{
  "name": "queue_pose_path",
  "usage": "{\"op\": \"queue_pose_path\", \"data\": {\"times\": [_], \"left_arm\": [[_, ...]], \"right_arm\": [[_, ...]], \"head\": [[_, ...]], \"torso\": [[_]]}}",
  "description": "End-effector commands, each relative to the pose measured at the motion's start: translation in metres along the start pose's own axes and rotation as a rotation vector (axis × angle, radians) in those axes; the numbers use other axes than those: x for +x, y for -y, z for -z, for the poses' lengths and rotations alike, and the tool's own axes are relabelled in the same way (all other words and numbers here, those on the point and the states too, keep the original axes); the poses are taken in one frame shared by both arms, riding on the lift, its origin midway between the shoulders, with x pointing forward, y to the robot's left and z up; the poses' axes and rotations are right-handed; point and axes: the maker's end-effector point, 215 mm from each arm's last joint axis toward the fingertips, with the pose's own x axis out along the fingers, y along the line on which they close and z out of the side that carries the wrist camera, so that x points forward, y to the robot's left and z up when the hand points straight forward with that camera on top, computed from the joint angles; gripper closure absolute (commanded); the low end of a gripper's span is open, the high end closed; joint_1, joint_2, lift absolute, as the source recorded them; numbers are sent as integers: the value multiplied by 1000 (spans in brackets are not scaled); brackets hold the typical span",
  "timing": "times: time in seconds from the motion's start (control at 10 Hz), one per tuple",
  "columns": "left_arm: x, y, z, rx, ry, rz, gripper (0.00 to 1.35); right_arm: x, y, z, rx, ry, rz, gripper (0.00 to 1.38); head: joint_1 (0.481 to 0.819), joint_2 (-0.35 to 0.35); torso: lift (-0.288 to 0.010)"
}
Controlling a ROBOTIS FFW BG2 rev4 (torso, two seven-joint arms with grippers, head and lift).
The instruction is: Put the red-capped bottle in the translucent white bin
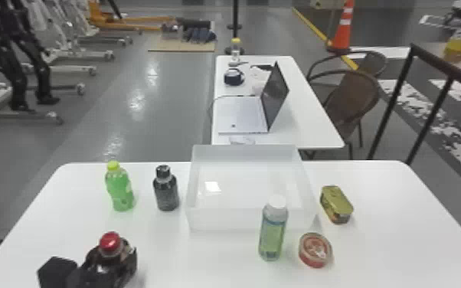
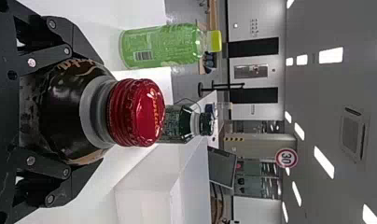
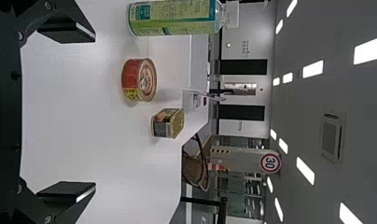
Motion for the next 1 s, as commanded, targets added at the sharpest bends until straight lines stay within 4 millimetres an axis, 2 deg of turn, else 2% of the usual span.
{"op": "queue_pose_path", "data": {"times": [0.0, 0.3, 0.5, 0.6, 0.9], "left_arm": [[1, 5, -17, 1, 34, 8, 1064], [27, 54, -110, 12, 158, 110, 1065], [47, 82, -153, -24, 213, 184, 1064], [57, 95, -165, -15, 227, 221, 1065], [96, 140, -183, 35, 243, 365, 1065]], "right_arm": [[0, 0, 0, 0, 0, 0, 170], [1, -1, 0, 1, 1, -3, 170], [4, -2, 0, 1, 4, -10, 170], [7, -4, -1, 1, 9, -19, 170], [13, -8, -3, 4, 16, -30, 170]], "head": [[549, 0], [549, 0], [549, 0], [549, 0], [549, 0]], "torso": [[-100], [-100], [-100], [-100], [-100]]}}
